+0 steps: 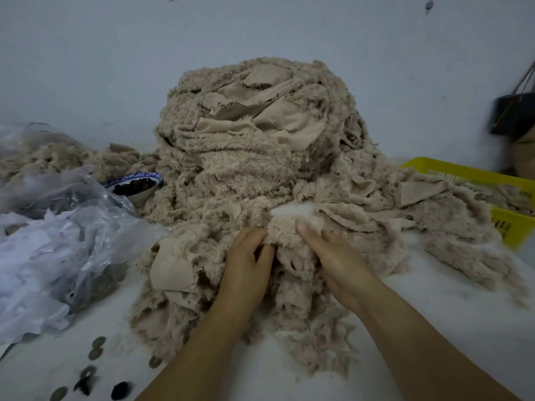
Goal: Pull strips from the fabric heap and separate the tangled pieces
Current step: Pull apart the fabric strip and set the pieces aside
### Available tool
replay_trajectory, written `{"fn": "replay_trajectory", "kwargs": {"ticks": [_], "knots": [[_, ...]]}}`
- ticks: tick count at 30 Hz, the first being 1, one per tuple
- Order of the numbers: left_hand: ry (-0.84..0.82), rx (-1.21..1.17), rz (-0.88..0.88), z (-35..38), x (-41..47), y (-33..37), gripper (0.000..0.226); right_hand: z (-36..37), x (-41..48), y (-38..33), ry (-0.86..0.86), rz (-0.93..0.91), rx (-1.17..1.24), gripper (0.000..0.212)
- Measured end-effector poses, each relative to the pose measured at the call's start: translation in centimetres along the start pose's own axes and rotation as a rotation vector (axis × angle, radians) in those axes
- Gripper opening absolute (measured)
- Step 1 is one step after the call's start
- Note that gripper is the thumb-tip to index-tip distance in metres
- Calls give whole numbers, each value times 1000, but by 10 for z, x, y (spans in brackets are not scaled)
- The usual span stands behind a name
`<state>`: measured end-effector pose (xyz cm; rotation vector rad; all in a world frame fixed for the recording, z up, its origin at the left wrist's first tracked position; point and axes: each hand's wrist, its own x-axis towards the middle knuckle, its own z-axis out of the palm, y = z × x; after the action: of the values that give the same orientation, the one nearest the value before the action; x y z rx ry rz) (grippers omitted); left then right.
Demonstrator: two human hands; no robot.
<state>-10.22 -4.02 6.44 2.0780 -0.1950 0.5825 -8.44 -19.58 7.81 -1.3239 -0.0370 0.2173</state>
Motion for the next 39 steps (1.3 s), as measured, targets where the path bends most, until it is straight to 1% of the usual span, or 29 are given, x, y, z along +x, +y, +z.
{"fn": "replay_trajectory", "kwargs": {"ticks": [2, 4, 5, 7, 8, 9, 10, 11, 14, 15, 16, 17, 18, 20, 21, 22, 23, 25, 26, 27, 28, 30, 31, 33, 35, 36, 37, 38, 39], "knots": [[-26, 23, 10, 2, 1, -2, 17, 2, -2, -3, 44, -30, -19, 32], [-47, 67, -52, 3, 3, -6, 17, -3, 0, -7, 182, -87, 27, 26], [-43, 76, -113, 1, 5, -8, 16, -8, 1, -10, 255, -111, 77, 29], [5, 66, -265, -6, 11, -13, 18, -20, 5, -18, 381, -134, 221, 49], [30, 61, -318, -11, 14, -16, 17, -26, 6, -21, 432, -150, 257, 55], [35, 56, -337, -15, 14, -16, 19, -30, 6, -23, 454, -175, 266, 58], [11, 57, -315, -17, 13, -14, 28, -32, 6, -24, 463, -198, 254, 58], [-6, 45, -248, -16, 10, -8, 36, -31, 6, -22, 454, -214, 207, 57], [-5, -69, 24, -5, 0, 18, 31, -19, 3, -14, 355, -250, -76, 58], [-25, -134, 54, -1, -3, 23, 34, -13, 0, -12, 320, -268, -211, 53], [-73, -229, 17, 2, -5, 27, 39, -10, -2, -10, 270, -315, -351, 39], [-135, -310, -62, 4, -7, 29, 46, -6, -6, -8, 195, -369, -493, 23], [-195, -359, -147, 5, -8, 27, 52, -2, -9, -6, 100, -424, -650, 14], [-239, -455, -308, 7, -9, 20, 58, 6, -11, 2, -75, -505, -964, 15], [-226, -558, -378, 8, -8, 19, 55, 8, -11, 4, -120, -520, -1049, 16], [-212, -669, -441, 7, -7, 17, 51, 9, -10, 4, -149, -515, -1049, 15], [-198, -766, -485, 6, -5, 18, 47, 8, -10, 4, -180, -508, -1010, 20], [-155, -938, -565, 1, 1, 17, 44, 5, -10, 3, -258, -485, -903, 41], [-128, -1012, -605, -1, 3, 17, 45, 3, -10, 4, -273, -465, -849, 43], [-98, -1073, -638, -3, 6, 15, 45, 0, -9, 5, -249, -465, -798, 39], [-80, -1122, -655, -5, 8, 12, 43, -2, -8, 6, -178, -491, -777, 32], [-81, -1199, -670, -8, 9, 9, 45, -4, -3, 5, 16, -547, -754, 22], [-100, -1212, -675, -8, 8, 10, 47, -4, -1, 5, 85, -546, -731, 22], [-159, -1202, -667, -7, 6, 11, 49, -5, 3, 4, 117, -512, -722, 42], [-224, -1138, -594, -3, 3, 14, 48, -3, 2, 7, 18, -494, -788, 64], [-249, -1080, -552, 0, 1, 15, 44, -2, 2, 9, -42, -511, -808, 67], [-271, -1026, -527, 2, 0, 17, 41, -2, 3, 11, -74, -546, -817, 64], [-295, -997, -513, 3, -2, 19, 38, -3, 4, 13, -68, -586, -820, 55], [-315, -989, -510, 3, -3, 21, 38, -5, 6, 14, -20, -608, -829, 43]]}}
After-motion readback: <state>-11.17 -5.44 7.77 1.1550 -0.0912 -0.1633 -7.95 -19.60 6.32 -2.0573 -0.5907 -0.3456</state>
